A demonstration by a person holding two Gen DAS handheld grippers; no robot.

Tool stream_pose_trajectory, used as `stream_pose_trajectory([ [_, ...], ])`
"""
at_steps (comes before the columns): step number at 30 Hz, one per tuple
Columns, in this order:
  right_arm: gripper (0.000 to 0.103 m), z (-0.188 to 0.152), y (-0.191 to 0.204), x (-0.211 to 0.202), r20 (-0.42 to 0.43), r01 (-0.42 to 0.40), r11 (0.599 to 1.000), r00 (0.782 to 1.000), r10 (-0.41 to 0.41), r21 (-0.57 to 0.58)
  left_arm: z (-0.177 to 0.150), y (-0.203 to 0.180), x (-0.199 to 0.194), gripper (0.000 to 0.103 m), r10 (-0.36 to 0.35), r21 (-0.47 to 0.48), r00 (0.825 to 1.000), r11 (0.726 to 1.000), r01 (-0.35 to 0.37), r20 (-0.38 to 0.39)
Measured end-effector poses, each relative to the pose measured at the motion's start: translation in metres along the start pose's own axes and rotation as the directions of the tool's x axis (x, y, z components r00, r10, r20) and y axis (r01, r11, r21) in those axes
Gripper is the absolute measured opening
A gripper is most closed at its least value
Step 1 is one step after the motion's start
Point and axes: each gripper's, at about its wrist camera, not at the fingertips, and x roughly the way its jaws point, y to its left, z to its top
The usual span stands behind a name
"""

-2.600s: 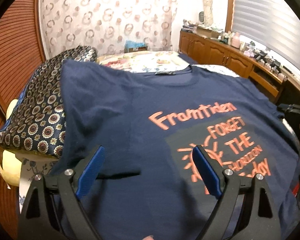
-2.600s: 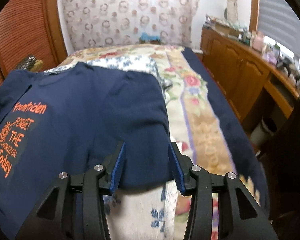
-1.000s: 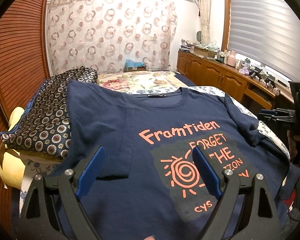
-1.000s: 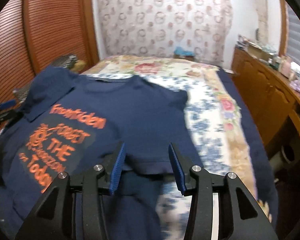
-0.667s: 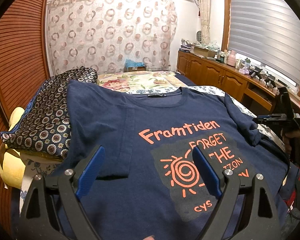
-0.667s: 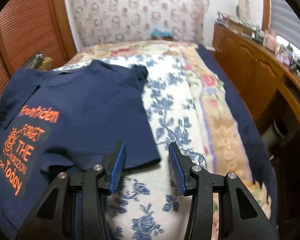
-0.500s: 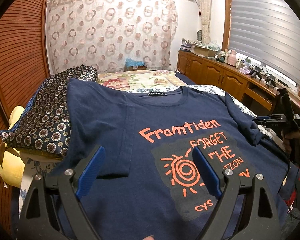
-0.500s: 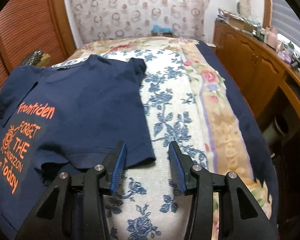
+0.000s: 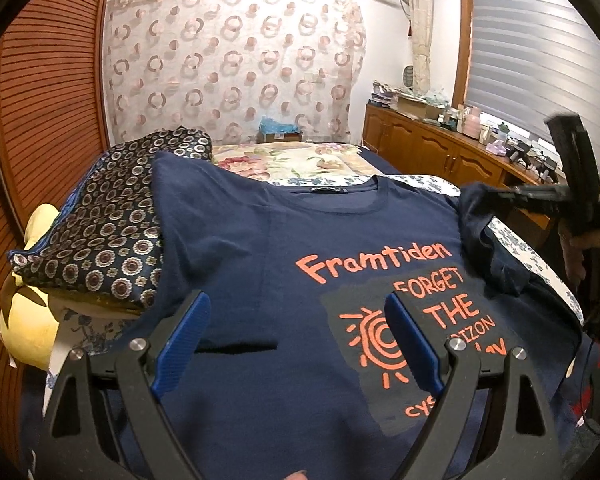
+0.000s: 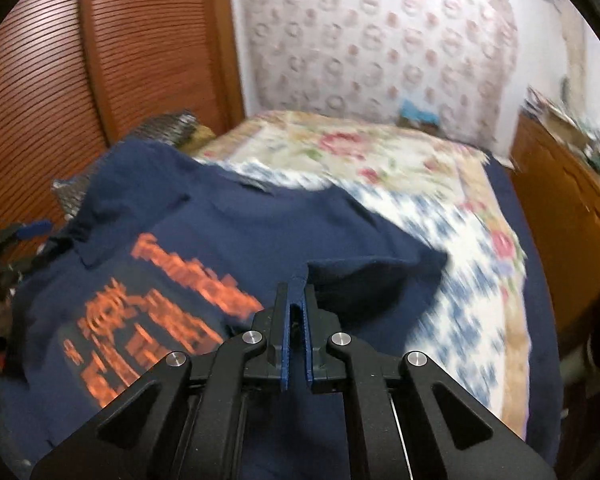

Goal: Fold small clothes

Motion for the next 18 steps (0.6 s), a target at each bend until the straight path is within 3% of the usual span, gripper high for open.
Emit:
stream_pose_trajectory([
  [6, 0.003, 0.037, 0.031, 0.031, -0.016, -0.025, 0.998, 1.0, 0.024, -0.065, -0.004, 0.008, -0.003, 0.09, 0.003, -0.017, 1.0, 1.0, -0.003, 0.002],
  [8, 0.015, 0.044, 0.035, 0.04, -0.025, -0.032, 0.997, 0.999, 0.031, -0.063, -0.004, 0.009, -0.003, 0.09, 0.005, -0.019, 1.0, 1.0, -0.005, -0.001],
  [10, 0.039, 0.047, 0.034, 0.044, -0.021, -0.025, 0.998, 0.999, 0.024, -0.054, -0.005, 0.011, -0.003, 0.09, 0.008, -0.02, 1.0, 1.0, -0.008, -0.002],
  [12, 0.044, 0.044, 0.03, 0.042, -0.014, 0.01, 0.999, 1.0, -0.011, -0.049, -0.004, 0.013, -0.004, 0.09, 0.014, -0.019, 1.0, 1.0, -0.014, -0.001],
  [18, 0.045, 0.019, -0.001, 0.037, -0.039, 0.08, 0.997, 0.996, -0.081, -0.02, 0.002, 0.022, -0.004, 0.09, 0.036, -0.016, 0.999, 0.999, -0.036, 0.008],
])
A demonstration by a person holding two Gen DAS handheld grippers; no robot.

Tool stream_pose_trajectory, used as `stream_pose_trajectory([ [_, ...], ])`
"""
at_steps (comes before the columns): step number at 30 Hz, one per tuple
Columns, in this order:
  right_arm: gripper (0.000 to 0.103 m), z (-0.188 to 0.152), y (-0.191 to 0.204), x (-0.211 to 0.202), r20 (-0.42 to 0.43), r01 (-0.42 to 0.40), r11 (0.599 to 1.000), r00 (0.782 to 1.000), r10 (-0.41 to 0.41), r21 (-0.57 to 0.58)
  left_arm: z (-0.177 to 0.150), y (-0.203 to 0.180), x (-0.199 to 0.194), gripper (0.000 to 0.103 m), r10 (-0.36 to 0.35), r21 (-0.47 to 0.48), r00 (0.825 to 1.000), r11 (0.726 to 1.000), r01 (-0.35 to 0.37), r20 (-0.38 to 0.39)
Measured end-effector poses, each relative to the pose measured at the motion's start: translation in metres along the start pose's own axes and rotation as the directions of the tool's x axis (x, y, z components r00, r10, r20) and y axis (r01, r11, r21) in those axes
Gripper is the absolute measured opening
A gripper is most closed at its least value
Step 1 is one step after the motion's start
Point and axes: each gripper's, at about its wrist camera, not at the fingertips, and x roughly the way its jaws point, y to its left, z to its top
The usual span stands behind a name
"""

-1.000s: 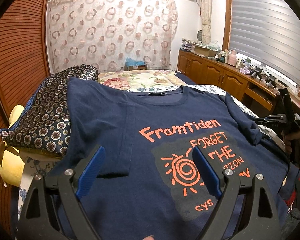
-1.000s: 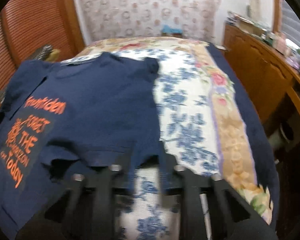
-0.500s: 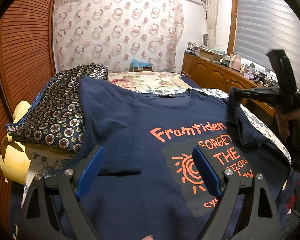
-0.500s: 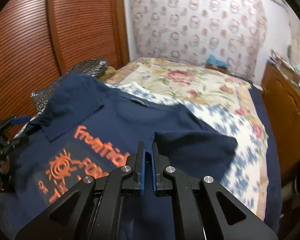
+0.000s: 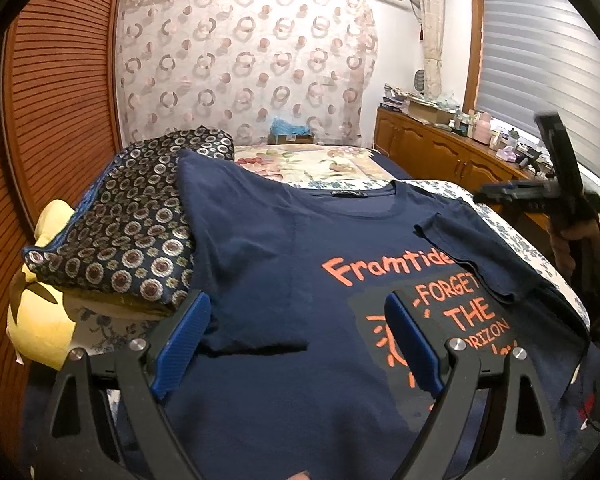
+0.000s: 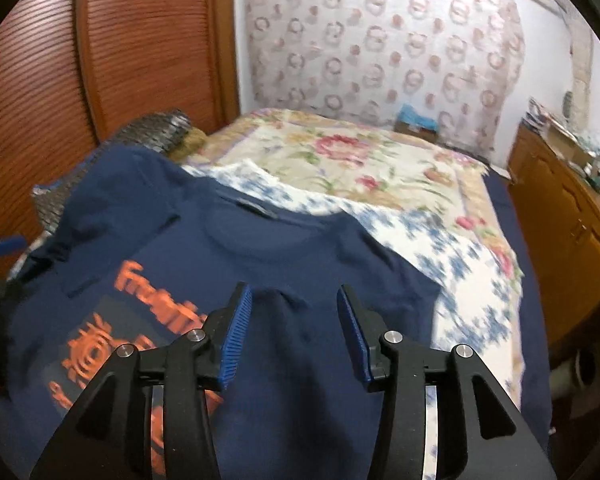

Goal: Fold small clothes

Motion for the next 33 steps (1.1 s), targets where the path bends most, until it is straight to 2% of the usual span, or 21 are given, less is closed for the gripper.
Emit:
stream_pose_trajectory([
  [4, 0.045, -0.023, -0.021, 0.007, -0.05, 0.052, 0.999, 0.997, -0.052, 0.012, 0.008, 0.012, 0.003, 0.09, 0.026, 0.003, 1.0, 1.0, -0.026, 0.004],
  [9, 0.045, -0.041, -0.042, 0.019, -0.089, 0.08, 0.996, 0.993, -0.076, 0.05, 0.025, 0.028, 0.008, 0.09, 0.063, 0.022, 0.998, 0.998, -0.063, 0.018],
  [13, 0.045, -0.046, -0.051, 0.028, -0.108, 0.11, 0.992, 0.989, -0.104, 0.057, 0.036, 0.039, 0.009, 0.09, 0.066, 0.028, 0.997, 0.997, -0.067, 0.035],
  [17, 0.046, -0.053, -0.056, 0.035, -0.127, 0.108, 0.991, 0.987, -0.098, 0.076, 0.047, 0.05, 0.011, 0.089, 0.038, 0.036, 0.998, 0.999, -0.04, 0.05],
  [18, 0.046, -0.054, -0.058, 0.035, -0.128, 0.099, 0.991, 0.988, -0.088, 0.086, 0.049, 0.051, 0.011, 0.085, 0.032, 0.035, 0.998, 0.999, -0.034, 0.051],
  [23, 0.048, -0.055, -0.061, 0.035, -0.129, 0.091, 0.991, 0.989, -0.077, 0.103, 0.067, 0.064, 0.022, 0.082, 0.031, 0.027, 0.999, 0.999, -0.032, 0.04],
  [31, 0.048, -0.055, -0.062, 0.035, -0.129, 0.088, 0.99, 0.989, -0.074, 0.107, 0.088, 0.076, 0.049, 0.068, 0.047, 0.027, 0.999, 0.999, -0.047, -0.004],
  [33, 0.048, -0.056, -0.062, 0.035, -0.129, 0.089, 0.99, 0.989, -0.075, 0.107, 0.093, 0.076, 0.057, 0.068, 0.043, 0.029, 0.999, 0.999, -0.043, -0.016],
])
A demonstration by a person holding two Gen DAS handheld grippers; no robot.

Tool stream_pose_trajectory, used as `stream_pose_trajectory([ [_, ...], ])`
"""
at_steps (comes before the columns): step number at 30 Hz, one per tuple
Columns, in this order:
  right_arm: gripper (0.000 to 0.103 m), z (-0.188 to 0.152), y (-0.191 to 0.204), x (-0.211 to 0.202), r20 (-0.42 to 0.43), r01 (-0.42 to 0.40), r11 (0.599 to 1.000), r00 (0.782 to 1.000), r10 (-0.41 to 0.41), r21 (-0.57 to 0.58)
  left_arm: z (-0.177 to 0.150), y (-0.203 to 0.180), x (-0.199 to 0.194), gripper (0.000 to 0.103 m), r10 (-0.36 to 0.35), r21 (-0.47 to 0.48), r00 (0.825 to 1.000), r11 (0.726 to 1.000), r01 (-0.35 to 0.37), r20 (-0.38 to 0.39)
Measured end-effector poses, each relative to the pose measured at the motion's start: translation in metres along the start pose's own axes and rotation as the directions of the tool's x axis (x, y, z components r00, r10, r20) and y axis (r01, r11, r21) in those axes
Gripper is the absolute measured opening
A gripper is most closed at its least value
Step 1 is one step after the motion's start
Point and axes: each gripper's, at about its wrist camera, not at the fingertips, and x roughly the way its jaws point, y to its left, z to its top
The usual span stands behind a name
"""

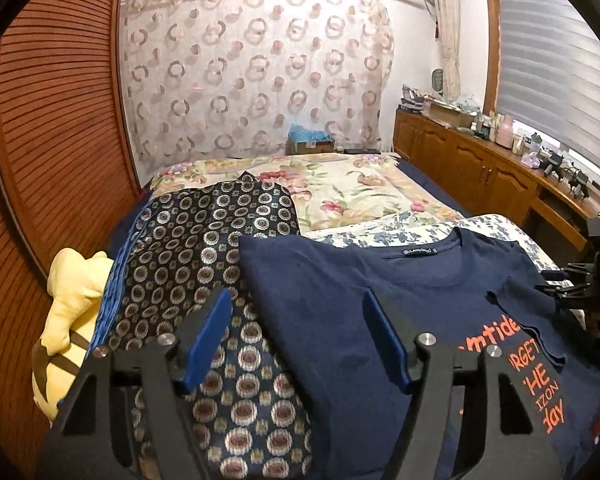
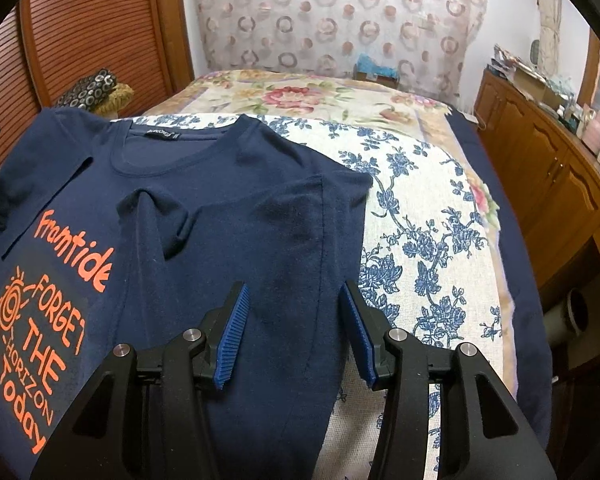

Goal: Fold small clothes

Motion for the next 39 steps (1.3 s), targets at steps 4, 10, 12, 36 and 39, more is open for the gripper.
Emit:
stream_pose_trajectory([
  [4, 0.048, 0.0, 0.0, 0.0, 0.0, 0.002, 1.0, 1.0, -0.002, -0.002, 0.009, 0.002, 0.017, 0.064, -0.004, -0.01, 1.0, 1.0, 0.003, -0.03],
  [10, 0.048, 0.0, 0.0, 0.0, 0.0, 0.002, 1.0, 1.0, -0.002, -0.001, 0.017, 0.01, 0.042, 0.061, 0.008, -0.021, 0.997, 1.0, -0.01, -0.076],
  [12, 0.048, 0.0, 0.001, 0.0, 0.0, 0.002, 1.0, 1.0, -0.002, -0.001, 0.02, 0.014, 0.052, 0.054, 0.007, -0.031, 0.995, 0.999, -0.01, -0.096],
  [36, 0.048, 0.0, 0.001, 0.0, -0.001, 0.004, 1.0, 1.0, -0.004, -0.001, 0.021, 0.003, 0.067, 0.005, -0.062, -0.024, 0.987, 0.998, 0.06, -0.147],
  [39, 0.048, 0.0, 0.001, 0.0, -0.001, 0.005, 1.0, 1.0, -0.005, -0.001, 0.017, -0.015, 0.048, 0.005, -0.09, 0.0, 0.99, 0.996, 0.09, -0.111],
])
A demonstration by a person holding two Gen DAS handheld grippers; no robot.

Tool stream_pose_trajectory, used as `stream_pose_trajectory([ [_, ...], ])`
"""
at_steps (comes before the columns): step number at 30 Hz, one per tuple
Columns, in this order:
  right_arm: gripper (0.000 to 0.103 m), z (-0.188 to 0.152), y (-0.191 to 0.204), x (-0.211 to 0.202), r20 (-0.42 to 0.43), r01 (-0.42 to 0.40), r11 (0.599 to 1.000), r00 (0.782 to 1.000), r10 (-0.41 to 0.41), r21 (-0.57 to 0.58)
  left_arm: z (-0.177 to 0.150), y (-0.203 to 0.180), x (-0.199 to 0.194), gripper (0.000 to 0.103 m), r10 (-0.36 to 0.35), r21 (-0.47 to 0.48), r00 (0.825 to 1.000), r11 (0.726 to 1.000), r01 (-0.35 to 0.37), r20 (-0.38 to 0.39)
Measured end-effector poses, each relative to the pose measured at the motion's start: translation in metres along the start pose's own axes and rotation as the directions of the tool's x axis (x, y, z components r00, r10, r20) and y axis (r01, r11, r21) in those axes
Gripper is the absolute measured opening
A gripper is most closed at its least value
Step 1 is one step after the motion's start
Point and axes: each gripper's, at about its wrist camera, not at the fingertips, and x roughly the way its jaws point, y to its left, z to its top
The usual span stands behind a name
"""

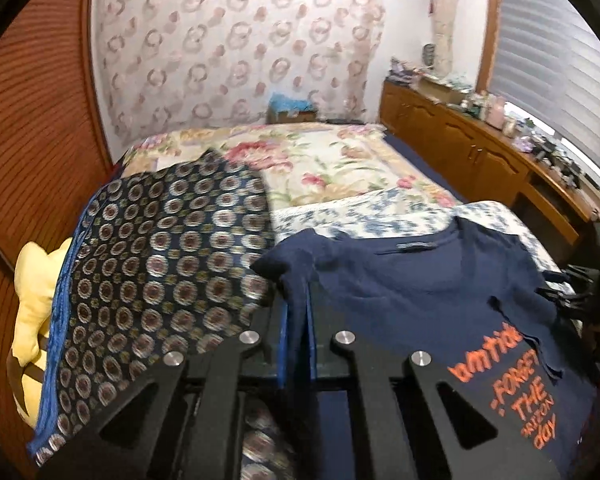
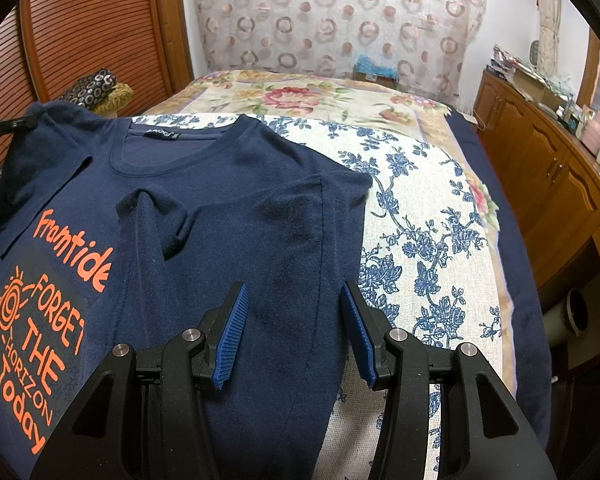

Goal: Fold small clothes

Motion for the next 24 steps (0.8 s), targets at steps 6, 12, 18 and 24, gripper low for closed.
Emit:
stream_pose_trajectory([
  [6, 0.048, 0.0, 0.0, 0.0, 0.0, 0.0, 1.0, 1.0, 0.0, 0.0, -0.02, -0.027, -0.036, 0.005, -0.045, 0.046, 0.996, 0.998, 0.041, 0.078],
  [12, 0.049, 0.0, 0.0, 0.0, 0.0, -0.004, 1.0, 1.0, 0.004, 0.003, -0.039, -0.039, -0.059, 0.005, -0.063, 0.059, 0.991, 0.997, 0.056, 0.121],
  [18, 0.049, 0.007, -0.005, 0.001, -0.011, -0.004, 1.0, 1.0, 0.004, -0.001, -0.049, -0.038, -0.071, 0.005, -0.071, 0.052, 0.988, 0.997, 0.065, 0.139],
  [24, 0.049, 0.032, -0.019, 0.017, -0.049, 0.028, 0.999, 0.998, -0.026, 0.04, -0.054, -0.032, -0.074, 0.005, -0.065, 0.024, 0.987, 0.998, 0.063, 0.145],
])
